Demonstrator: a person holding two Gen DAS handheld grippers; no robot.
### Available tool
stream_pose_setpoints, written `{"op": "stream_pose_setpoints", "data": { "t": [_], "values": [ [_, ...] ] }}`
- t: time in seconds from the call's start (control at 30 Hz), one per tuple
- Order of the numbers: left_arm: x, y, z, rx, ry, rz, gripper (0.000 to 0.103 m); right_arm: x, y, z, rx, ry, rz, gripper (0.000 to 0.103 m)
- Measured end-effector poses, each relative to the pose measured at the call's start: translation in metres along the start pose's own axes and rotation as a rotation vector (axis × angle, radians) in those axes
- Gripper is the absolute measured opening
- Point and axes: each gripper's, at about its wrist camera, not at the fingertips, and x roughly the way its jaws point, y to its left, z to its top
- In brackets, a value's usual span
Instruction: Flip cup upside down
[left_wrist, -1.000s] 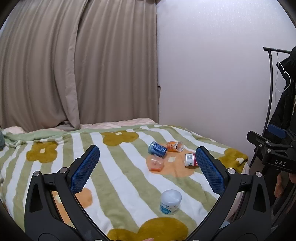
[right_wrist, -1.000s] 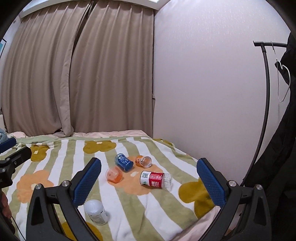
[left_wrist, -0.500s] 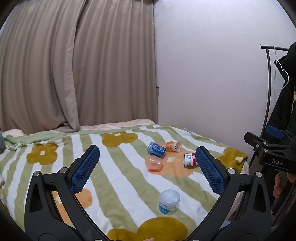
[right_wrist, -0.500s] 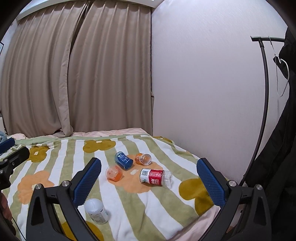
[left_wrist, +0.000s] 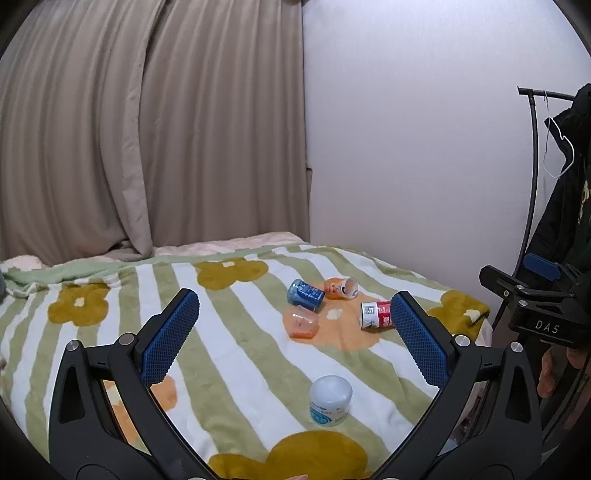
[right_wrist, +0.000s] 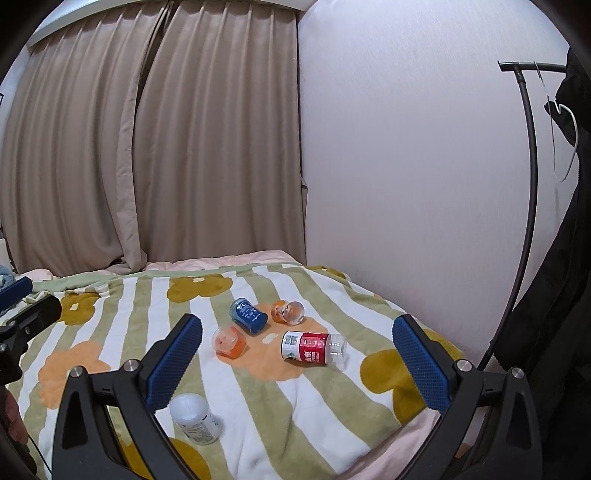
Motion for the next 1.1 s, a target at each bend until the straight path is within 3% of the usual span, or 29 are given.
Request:
{"op": "stream_pose_setpoints", "data": {
  "t": [0.67,1.1],
  "values": [
    [0.0035,0.0013,0.0017,-0.003,0.022,0.018,0.103,-0.0013,0.0017,-0.002,0.001,-0.001,0.003,0.103],
    [-0.004,-0.005,-0.0024,0.003,-0.016,0.03,0.103,-0.0011,0.0005,-0.0019,0.004,0.0,0.005,0.103]
  ]
}}
